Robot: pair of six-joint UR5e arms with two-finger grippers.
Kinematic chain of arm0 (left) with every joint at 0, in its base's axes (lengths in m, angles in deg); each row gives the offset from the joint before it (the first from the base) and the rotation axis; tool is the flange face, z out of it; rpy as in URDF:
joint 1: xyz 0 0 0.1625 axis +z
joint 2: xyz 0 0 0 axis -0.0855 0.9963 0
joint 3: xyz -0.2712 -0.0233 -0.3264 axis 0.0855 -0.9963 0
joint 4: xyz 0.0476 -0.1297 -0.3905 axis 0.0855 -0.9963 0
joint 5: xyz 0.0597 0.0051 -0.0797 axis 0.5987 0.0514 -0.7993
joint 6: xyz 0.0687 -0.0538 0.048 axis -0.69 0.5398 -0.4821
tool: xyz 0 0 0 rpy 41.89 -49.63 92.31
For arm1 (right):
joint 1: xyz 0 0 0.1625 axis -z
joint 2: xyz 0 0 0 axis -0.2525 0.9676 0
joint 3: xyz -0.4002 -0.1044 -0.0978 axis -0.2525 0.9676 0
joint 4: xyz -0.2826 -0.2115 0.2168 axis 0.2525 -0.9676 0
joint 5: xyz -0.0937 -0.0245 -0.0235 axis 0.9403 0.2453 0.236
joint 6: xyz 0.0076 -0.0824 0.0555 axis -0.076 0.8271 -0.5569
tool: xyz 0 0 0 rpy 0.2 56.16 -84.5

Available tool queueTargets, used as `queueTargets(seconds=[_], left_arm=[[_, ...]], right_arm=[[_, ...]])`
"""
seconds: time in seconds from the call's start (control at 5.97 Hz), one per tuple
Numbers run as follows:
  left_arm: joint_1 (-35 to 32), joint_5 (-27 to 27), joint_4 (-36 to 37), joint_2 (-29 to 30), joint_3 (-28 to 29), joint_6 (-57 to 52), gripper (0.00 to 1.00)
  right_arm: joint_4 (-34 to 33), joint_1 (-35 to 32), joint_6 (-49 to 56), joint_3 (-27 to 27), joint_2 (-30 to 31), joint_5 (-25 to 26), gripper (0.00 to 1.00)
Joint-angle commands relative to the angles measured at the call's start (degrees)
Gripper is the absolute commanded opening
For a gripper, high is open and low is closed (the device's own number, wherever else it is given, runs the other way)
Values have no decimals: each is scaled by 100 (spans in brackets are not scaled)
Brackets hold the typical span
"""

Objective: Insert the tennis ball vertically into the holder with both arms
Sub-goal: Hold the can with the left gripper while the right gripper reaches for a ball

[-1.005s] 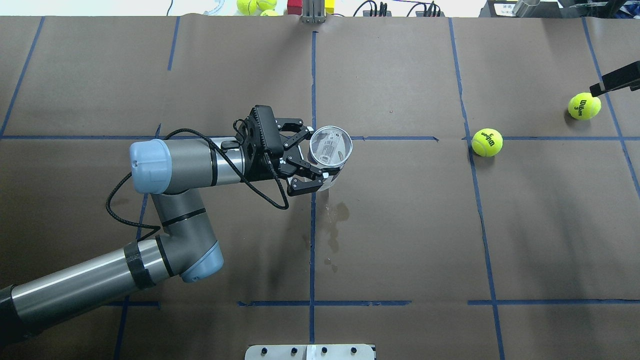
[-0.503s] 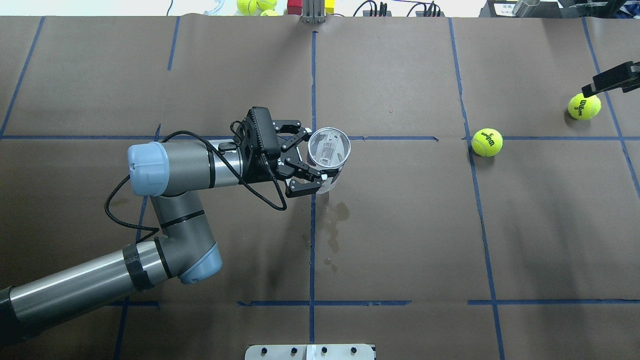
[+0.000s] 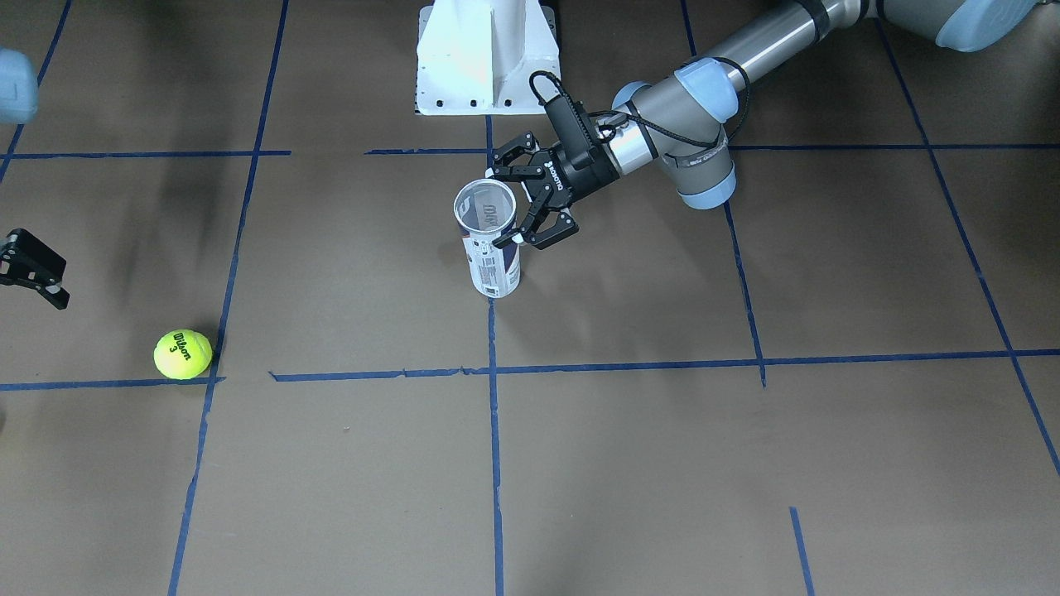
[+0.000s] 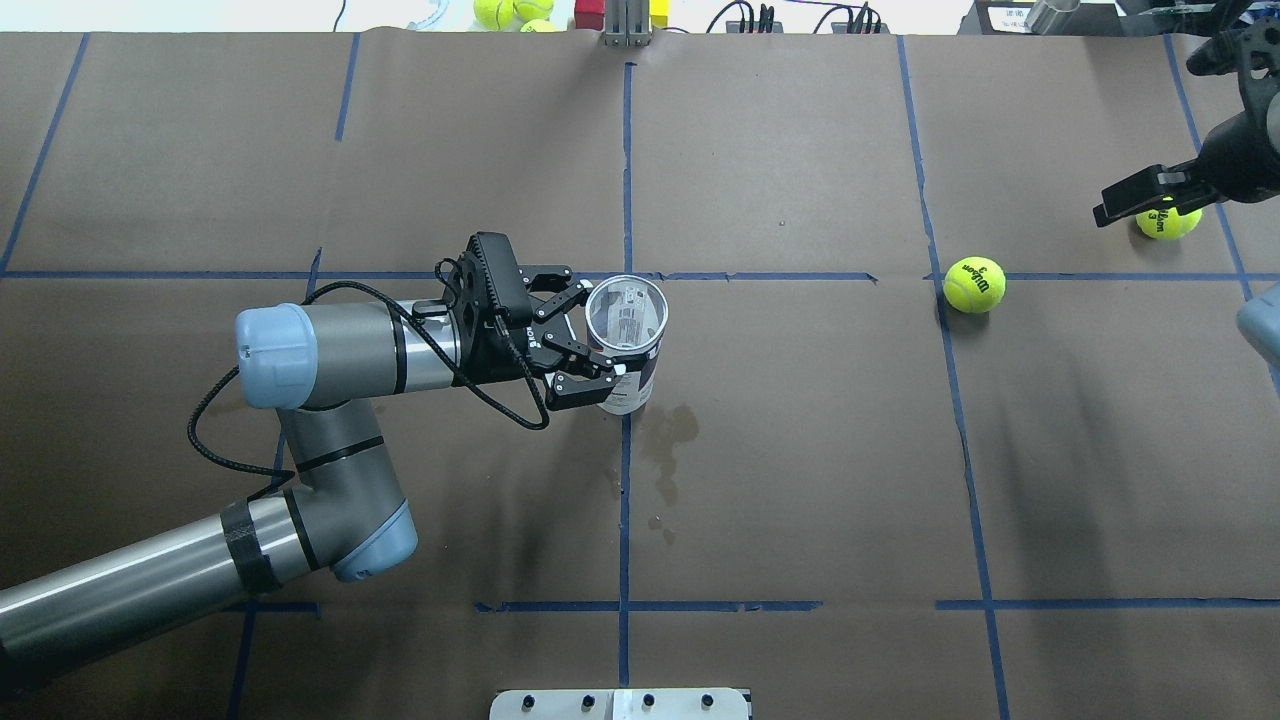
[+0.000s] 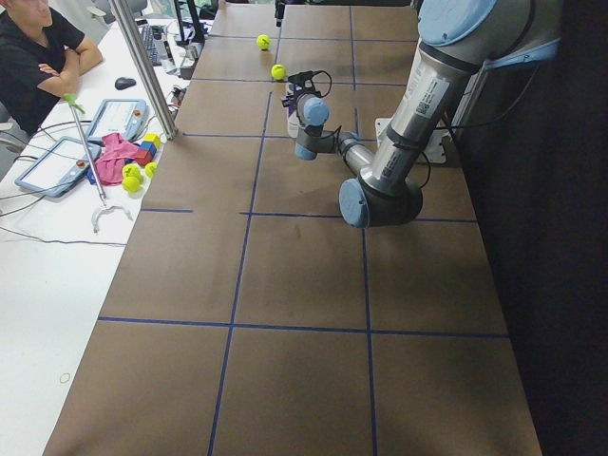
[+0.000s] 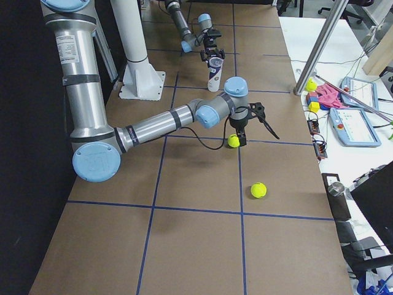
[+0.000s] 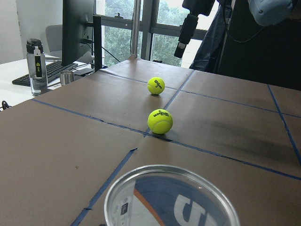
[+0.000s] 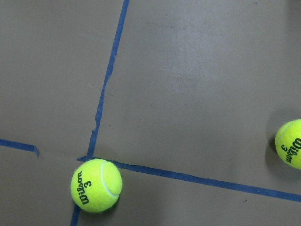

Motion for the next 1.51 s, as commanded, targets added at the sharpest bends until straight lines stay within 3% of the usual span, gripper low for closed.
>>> queueTargets(seconds=[0.0,0.34,1.34], left_arm=[[6,4,-1,-7,-13,24,75],[6,-5,-1,-7,-136,42,88],[-3,-5,-10,-24,-206,42,88]], right_arm=[[9,299,-575,169,-418,224,100],[9,520,-791,196,-474,365,100],[9,1117,-791,486,-500,814,100]])
